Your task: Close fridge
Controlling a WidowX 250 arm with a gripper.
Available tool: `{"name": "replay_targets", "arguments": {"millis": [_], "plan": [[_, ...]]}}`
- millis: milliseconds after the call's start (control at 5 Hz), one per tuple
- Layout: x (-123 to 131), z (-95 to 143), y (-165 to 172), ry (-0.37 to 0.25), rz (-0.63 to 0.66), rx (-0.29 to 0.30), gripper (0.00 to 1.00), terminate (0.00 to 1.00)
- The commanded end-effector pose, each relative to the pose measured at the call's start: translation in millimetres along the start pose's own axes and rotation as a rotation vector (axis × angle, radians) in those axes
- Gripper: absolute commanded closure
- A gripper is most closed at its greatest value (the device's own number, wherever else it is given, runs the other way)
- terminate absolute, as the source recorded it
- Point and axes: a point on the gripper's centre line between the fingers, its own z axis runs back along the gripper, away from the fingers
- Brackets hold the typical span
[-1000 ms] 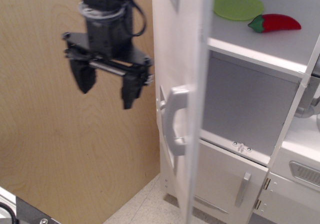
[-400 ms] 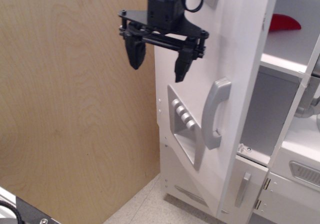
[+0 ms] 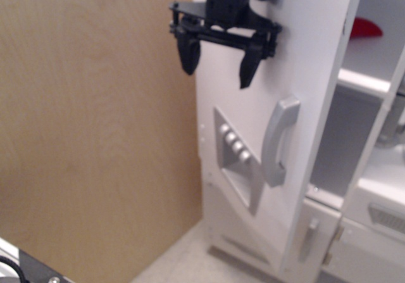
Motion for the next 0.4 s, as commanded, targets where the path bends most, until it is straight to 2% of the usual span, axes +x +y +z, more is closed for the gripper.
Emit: {"name": "replay_targets", "arguments": {"millis": [0,200], "plan": [[22.8,16.3,-5.0,-0.059,0.031,-0.032,0.0,0.0],[29.0,16.1,-8.8,-0.069,0.045,-0.024,0.0,0.0]]}}
